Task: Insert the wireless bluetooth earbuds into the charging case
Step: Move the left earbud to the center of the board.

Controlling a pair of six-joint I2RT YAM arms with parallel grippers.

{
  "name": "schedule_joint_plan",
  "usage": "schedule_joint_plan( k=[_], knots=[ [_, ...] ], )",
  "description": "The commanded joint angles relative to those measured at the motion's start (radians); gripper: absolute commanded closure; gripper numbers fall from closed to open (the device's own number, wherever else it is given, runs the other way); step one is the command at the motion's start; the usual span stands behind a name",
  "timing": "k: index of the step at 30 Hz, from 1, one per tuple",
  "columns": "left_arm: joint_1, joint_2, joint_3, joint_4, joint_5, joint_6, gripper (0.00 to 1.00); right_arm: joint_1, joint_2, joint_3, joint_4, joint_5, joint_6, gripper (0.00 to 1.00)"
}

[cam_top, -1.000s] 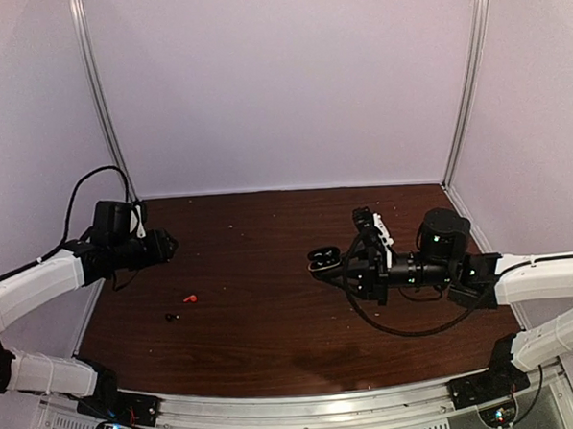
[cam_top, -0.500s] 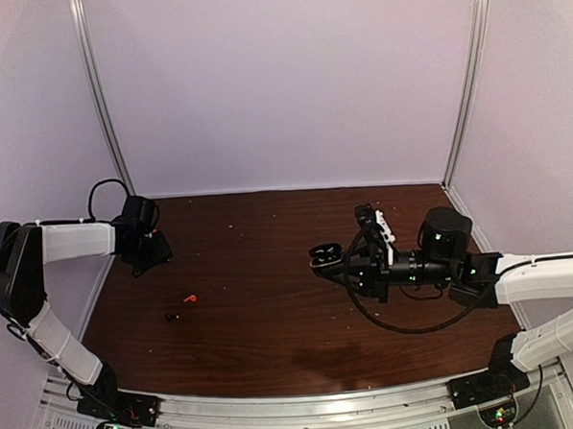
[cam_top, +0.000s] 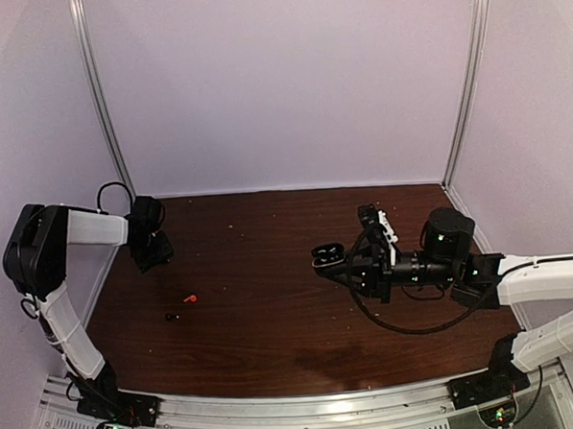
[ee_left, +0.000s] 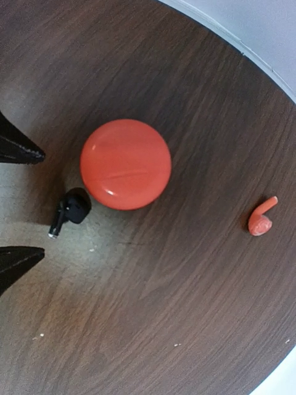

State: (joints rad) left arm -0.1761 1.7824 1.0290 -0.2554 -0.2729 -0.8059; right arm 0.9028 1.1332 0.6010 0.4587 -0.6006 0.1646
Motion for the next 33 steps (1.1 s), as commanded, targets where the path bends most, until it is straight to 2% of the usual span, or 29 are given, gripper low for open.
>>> schedule_joint_plan(
  k=[1, 11, 23, 28, 33],
  knots=[
    [0.011, 0.074, 0.076, 0.058, -0.02, 0.016, 0.53, -0.005, -0.02, -0.01, 0.014, -0.003, 0.007, 1.0],
    [0.011, 0.19, 0.153, 0.033, 0.002, 0.012, 0.59, -0.005, -0.016, -0.015, 0.021, 0.0, 0.009, 1.0],
    [0.002, 0.178, 0.095, 0.029, 0.042, 0.037, 0.79, -0.005, -0.007, -0.008, 0.015, 0.0, -0.002, 1.0],
    [-0.041, 0.165, 0.086, 0.028, 0.069, 0.076, 0.89, -0.005, -0.006, -0.007, 0.015, 0.0, -0.002, 1.0],
    [-0.134, 0.159, 0.092, 0.027, 0.111, 0.096, 0.93, -0.005, -0.009, -0.005, 0.009, 0.002, -0.001, 1.0]
  ],
)
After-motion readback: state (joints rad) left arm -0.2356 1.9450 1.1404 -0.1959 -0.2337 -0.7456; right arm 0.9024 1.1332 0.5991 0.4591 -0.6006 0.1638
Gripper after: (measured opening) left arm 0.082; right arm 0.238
